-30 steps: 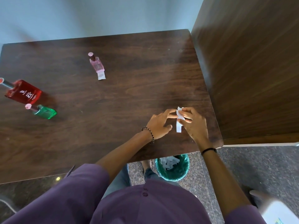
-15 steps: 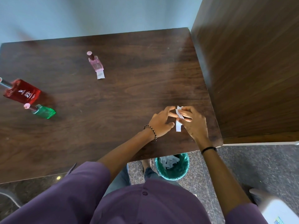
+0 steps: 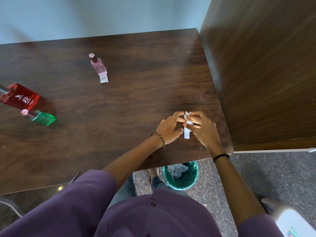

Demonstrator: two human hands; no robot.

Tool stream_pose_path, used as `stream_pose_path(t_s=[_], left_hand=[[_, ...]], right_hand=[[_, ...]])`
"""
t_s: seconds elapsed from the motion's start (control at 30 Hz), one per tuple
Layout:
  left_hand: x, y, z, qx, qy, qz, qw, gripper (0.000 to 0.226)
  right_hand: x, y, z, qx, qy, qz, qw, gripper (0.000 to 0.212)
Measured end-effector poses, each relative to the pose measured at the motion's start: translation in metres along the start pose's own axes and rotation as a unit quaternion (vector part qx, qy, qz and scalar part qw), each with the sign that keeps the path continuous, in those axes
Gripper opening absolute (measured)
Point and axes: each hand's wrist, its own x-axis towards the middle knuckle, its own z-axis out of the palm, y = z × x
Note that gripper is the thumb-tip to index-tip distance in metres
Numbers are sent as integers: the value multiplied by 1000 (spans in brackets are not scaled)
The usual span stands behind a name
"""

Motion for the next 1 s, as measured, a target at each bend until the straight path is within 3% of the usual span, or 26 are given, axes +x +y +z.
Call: stream_pose_path(t_s=[0.37, 0.83, 1.0], left_hand=[[-1, -1, 1, 1, -2, 4, 1000, 62], [0, -6, 4, 4, 0, -2, 1000, 63], [1, -7, 5, 7, 2, 5, 1000, 60]], right_hand=[[5, 0, -10, -8, -47, 13, 999, 34], [6, 0, -15, -28, -60, 0, 998, 35], [9, -1, -16, -44, -46, -8, 998, 24]])
